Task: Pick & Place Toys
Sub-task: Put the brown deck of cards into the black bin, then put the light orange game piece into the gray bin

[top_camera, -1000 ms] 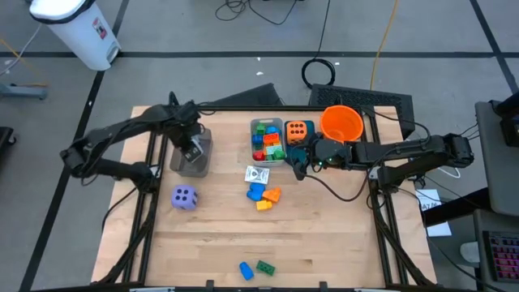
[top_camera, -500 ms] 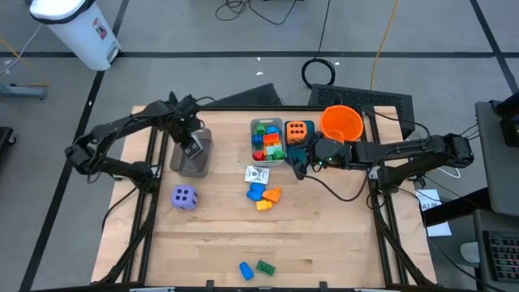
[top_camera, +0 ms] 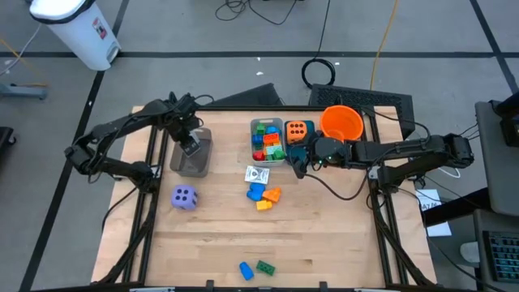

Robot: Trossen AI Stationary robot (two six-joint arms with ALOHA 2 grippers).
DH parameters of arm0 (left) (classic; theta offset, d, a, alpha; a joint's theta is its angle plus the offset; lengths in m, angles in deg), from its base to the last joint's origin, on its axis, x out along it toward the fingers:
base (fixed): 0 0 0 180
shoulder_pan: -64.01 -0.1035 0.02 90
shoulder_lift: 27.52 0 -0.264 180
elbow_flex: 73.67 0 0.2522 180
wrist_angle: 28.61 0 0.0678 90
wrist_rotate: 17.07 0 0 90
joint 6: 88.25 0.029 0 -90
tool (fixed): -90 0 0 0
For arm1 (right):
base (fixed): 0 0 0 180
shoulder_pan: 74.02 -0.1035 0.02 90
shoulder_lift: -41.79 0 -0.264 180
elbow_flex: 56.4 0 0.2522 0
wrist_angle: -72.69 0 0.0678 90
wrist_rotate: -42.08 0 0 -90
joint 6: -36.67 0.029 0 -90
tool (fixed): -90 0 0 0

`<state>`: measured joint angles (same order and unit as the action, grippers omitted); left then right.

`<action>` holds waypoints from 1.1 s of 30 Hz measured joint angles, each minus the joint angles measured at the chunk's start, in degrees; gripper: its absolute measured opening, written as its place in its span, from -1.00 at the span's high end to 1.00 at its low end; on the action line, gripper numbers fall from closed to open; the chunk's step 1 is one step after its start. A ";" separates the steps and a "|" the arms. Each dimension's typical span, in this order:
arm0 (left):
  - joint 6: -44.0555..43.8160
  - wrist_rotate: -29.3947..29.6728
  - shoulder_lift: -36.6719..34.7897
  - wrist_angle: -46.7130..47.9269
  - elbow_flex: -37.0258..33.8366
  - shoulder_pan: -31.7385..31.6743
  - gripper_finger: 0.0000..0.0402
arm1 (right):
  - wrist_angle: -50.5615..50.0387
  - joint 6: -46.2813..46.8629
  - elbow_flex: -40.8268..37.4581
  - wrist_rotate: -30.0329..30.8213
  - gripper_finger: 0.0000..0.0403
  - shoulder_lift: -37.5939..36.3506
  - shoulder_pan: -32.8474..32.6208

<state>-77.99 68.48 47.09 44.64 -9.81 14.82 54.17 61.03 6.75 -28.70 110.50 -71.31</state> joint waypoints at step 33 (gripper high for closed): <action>-4.27 -0.89 -4.15 0.28 12.70 1.37 0.08 | 0.22 0.04 0.00 0.13 -0.60 0.00 0.00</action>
<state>-82.26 67.59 42.94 44.92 2.89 16.19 54.39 61.08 6.75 -28.57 110.50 -71.32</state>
